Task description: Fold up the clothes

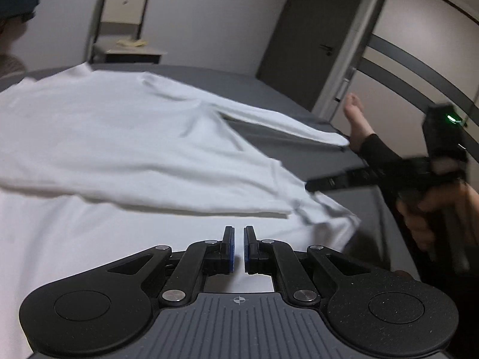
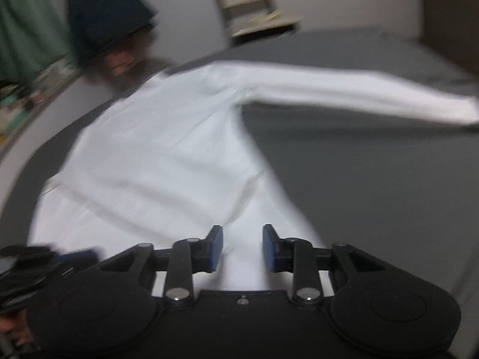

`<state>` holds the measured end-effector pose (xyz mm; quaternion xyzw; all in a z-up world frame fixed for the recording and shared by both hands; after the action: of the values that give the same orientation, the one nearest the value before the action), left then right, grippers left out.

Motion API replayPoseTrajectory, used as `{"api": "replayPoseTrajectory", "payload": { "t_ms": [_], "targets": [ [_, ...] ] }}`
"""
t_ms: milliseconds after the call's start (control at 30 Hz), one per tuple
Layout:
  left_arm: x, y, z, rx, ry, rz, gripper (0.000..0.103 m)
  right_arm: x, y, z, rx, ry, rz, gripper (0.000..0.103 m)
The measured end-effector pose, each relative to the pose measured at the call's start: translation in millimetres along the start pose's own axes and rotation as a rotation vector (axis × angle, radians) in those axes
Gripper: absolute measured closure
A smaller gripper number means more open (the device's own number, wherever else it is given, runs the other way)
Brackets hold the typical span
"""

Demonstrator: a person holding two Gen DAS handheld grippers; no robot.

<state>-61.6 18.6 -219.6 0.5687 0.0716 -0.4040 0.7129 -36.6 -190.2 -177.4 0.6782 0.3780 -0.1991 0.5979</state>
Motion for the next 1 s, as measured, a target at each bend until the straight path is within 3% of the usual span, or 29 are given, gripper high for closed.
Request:
{"api": "replayPoseTrajectory", "payload": {
  "t_ms": [67, 133, 233, 300, 367, 500, 567, 733, 900, 967, 1000],
  "targets": [
    [3, -5, 9, 0.043, -0.022, -0.026, 0.099, 7, 5, 20, -0.019, -0.072, -0.056, 0.065],
    [9, -11, 16, 0.075, -0.028, -0.061, 0.099, 10, 2, 30, -0.041, -0.043, -0.145, 0.062],
    [15, -19, 21, 0.125, 0.017, -0.099, 0.099, 6, -3, 37, -0.075, 0.011, -0.186, 0.060],
    [16, -19, 21, 0.139, 0.027, -0.098, 0.099, 5, -8, 42, -0.088, 0.030, -0.186, 0.066],
    [18, -18, 20, 0.138, 0.034, -0.097, 0.099, 4, -10, 40, -0.113, 0.045, -0.175, 0.100],
    [17, -17, 16, 0.121, 0.037, -0.103, 0.099, -19, -3, 41, -0.075, 0.108, -0.118, 0.100],
    [16, -17, 14, 0.126, 0.034, -0.119, 0.099, -15, -7, 43, -0.088, 0.083, -0.133, 0.100],
    [16, -22, 17, 0.147, -0.039, -0.195, 0.099, -8, -18, 47, -0.119, 0.019, -0.171, 0.100],
    [-14, -4, 16, 0.150, -0.144, -0.149, 0.099, -7, -21, 44, -0.150, -0.041, -0.183, 0.098],
    [-33, 9, 6, 0.168, -0.111, -0.112, 0.099, -12, -19, 38, -0.179, -0.068, -0.172, 0.074],
    [-44, 18, -4, 0.161, -0.078, -0.081, 0.099, -18, -15, 30, -0.215, -0.076, -0.140, 0.072]
  ]
}}
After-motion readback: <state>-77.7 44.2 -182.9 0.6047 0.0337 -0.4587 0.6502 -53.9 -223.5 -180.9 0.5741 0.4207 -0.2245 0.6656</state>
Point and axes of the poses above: each gripper's, at about its wrist camera, not at the fingertips, and x roughly the way its jaws point, z to its right, y to its top, the point moved 6 cm from there along x, roughly the way its jaws point, and after that the axes turned 3 degrees about -x, right-handed, at the moved point
